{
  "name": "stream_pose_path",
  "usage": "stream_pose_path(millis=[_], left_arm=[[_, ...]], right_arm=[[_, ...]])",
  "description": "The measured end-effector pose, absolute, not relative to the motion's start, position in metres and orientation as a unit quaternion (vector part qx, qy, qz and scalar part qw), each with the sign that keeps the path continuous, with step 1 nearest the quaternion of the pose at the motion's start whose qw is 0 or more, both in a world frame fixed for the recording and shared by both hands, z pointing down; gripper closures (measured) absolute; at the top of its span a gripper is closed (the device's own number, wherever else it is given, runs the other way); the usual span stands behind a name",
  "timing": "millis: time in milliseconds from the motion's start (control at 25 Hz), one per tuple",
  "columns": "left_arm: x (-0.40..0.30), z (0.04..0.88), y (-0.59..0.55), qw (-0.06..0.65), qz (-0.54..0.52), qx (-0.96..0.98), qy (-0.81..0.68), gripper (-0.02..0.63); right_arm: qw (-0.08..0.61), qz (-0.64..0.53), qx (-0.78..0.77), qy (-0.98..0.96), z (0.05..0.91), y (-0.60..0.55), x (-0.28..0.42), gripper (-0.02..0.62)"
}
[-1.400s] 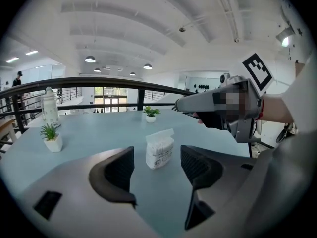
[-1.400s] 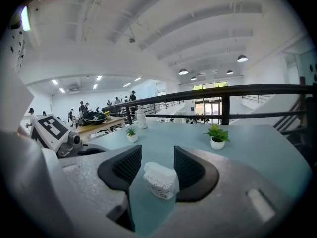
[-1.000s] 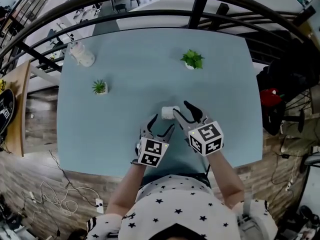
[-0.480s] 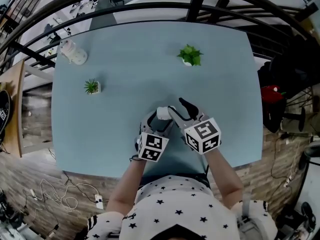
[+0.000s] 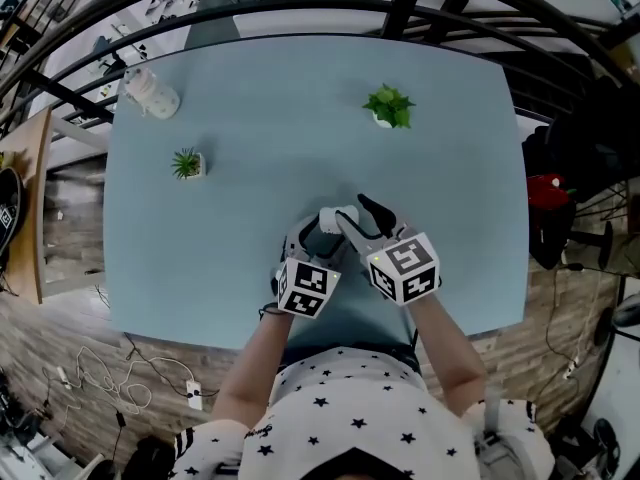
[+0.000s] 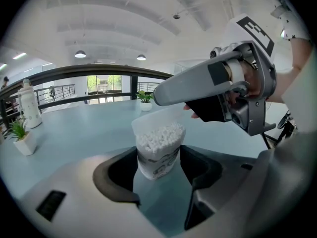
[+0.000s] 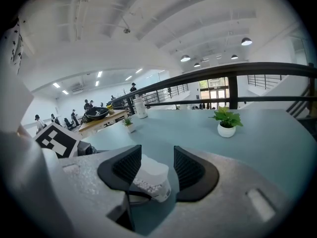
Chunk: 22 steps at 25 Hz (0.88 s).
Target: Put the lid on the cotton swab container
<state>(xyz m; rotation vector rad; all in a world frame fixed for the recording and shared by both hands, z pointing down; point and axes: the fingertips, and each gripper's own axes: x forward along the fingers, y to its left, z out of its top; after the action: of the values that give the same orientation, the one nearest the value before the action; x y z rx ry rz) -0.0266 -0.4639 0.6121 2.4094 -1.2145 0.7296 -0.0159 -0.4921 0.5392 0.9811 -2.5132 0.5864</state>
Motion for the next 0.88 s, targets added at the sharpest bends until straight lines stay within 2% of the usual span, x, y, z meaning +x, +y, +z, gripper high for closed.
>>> stream_pose_path(millis=[880], left_arm=[[-0.027, 0.616, -0.463, 0.169, 0.272, 0.844, -0.430, 0.344]], right_arm=[[0.217, 0.226, 0.343, -0.885, 0.560, -0.472, -0.010, 0.407]])
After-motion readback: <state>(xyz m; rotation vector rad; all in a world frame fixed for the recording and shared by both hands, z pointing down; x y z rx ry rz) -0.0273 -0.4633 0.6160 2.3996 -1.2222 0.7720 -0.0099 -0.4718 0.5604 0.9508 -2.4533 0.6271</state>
